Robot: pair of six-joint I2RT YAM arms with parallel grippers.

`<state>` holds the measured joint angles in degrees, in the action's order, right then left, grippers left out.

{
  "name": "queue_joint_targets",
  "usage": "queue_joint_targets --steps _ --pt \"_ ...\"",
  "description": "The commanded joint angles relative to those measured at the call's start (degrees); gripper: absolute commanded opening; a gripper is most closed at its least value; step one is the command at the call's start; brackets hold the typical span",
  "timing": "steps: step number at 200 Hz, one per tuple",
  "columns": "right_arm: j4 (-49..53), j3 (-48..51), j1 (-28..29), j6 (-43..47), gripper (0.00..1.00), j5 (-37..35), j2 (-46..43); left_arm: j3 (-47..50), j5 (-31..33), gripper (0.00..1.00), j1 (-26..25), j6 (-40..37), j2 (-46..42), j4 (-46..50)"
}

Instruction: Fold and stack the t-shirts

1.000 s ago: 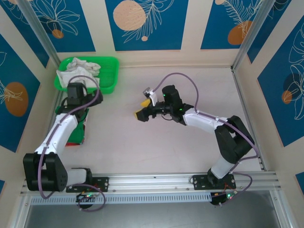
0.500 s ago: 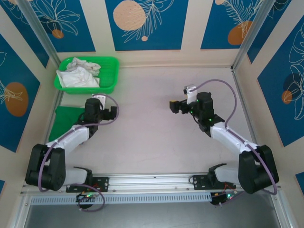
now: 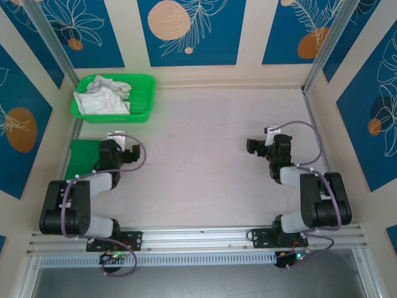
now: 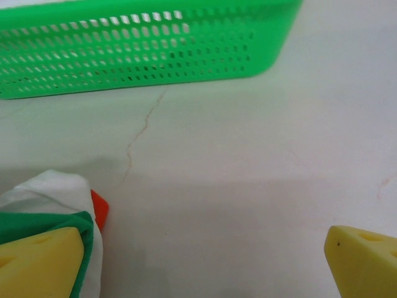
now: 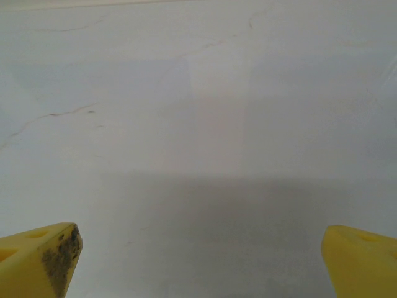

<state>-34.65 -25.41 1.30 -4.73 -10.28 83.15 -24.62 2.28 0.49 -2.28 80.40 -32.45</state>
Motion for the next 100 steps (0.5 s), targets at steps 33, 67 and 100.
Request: queue_joint_targets --steps 33,67,100 --pt "-10.0 1.0 -1.8 -2.3 0.99 4.3 3.3 3.0 -8.8 1.0 2.7 5.1 2.3 -14.6" --pt "-10.1 1.0 -1.7 -1.9 0.99 5.1 3.6 3.7 -7.4 1.0 -0.2 2.1 5.7 -19.0" --pt "-10.1 1.0 -1.7 -1.9 0.99 5.2 3.6 3.5 -1.6 1.0 -2.5 1.3 8.7 -21.2"
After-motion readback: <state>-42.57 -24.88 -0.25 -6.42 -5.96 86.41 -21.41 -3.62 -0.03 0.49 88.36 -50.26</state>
